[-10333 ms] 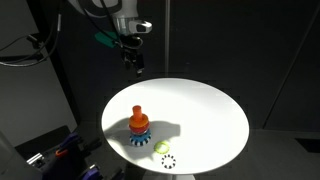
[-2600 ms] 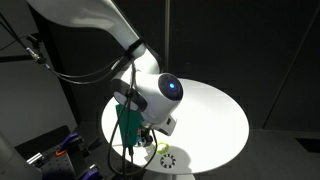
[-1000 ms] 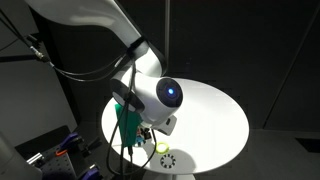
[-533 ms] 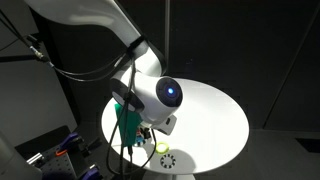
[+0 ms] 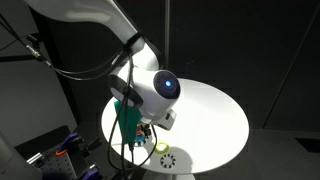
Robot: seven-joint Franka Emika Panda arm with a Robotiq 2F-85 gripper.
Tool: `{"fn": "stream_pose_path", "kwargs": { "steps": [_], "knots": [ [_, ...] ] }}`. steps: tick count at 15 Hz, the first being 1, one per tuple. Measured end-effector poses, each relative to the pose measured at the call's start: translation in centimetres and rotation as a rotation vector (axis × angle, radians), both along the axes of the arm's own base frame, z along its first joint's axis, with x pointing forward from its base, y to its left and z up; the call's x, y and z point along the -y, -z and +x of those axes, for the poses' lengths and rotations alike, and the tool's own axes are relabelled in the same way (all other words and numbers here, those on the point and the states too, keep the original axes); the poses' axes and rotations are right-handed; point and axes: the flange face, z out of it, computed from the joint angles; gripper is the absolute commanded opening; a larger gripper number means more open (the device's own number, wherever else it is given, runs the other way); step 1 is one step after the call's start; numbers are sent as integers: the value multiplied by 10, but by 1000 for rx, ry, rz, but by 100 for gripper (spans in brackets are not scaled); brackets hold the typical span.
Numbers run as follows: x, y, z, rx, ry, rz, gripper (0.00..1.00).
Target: Move the orange ring from the stack to the table
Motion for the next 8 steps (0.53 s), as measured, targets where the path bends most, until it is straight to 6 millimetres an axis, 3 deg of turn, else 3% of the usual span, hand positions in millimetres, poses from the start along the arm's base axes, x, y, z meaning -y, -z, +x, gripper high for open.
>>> {"fn": "stream_pose_path", "kwargs": {
  "steps": [8],
  "knots": [
    [-16, -44, -1, 37, -44, -80, 7]
  ]
}}
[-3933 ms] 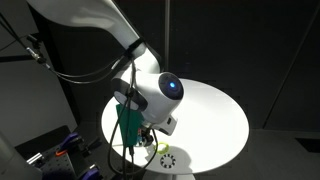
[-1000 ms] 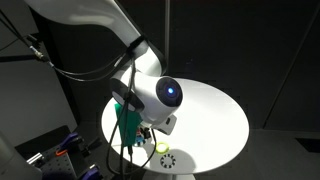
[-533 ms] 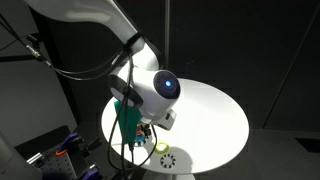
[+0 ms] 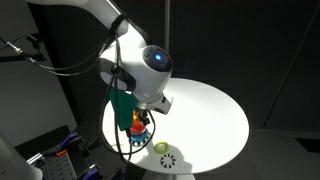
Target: Move the orange ring from the stack to the table
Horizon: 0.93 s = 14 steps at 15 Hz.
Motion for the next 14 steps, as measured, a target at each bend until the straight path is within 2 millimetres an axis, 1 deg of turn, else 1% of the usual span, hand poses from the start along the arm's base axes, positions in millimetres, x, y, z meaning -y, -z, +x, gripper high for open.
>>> {"fn": "stream_pose_path", "kwargs": {
  "steps": [11, 14],
  "knots": [
    [-4, -68, -1, 63, 39, -60, 6],
    [-12, -83, 3, 76, 50, -68, 6]
  ]
}}
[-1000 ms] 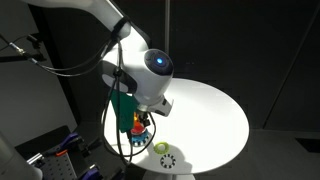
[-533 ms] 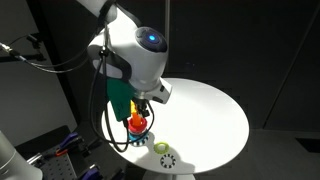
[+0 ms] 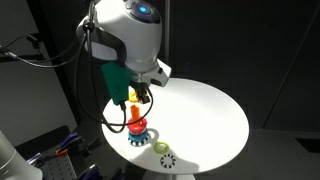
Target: Move the orange ring from the stack to the table
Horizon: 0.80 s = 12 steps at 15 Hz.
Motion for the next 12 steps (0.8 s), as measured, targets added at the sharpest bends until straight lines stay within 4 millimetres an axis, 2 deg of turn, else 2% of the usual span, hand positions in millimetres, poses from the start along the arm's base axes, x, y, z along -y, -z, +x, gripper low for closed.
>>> {"fn": "stream_pose_path", "kwargs": {
  "steps": [6, 12],
  "knots": [
    [-38, -7, 20, -20, 12, -30, 6],
    [-80, 9, 42, -63, 2, -63, 6]
  ]
}}
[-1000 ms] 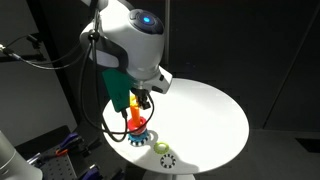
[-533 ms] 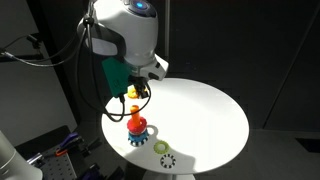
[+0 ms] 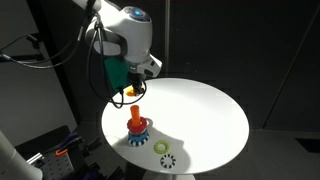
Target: Move the orange ring from the stack to the table
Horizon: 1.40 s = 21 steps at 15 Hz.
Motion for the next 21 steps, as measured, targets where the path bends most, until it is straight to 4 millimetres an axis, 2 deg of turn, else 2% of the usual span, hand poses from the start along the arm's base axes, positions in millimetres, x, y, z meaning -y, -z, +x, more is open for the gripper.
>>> {"fn": "stream_pose_path", "kwargs": {
  "steps": [4, 8, 9, 10, 12, 18, 21],
  "knots": [
    [-22, 20, 12, -31, -22, -39, 6],
    [-35, 43, 23, -73, -35, -108, 7],
    [-38, 47, 26, -83, -37, -125, 10],
    [-40, 51, 28, -92, -40, -140, 42],
    [-42, 57, 31, -105, -41, -165, 49],
    [-38, 59, 36, -130, -41, -212, 97],
    [-34, 57, 35, -160, -50, -226, 100]
  ]
}}
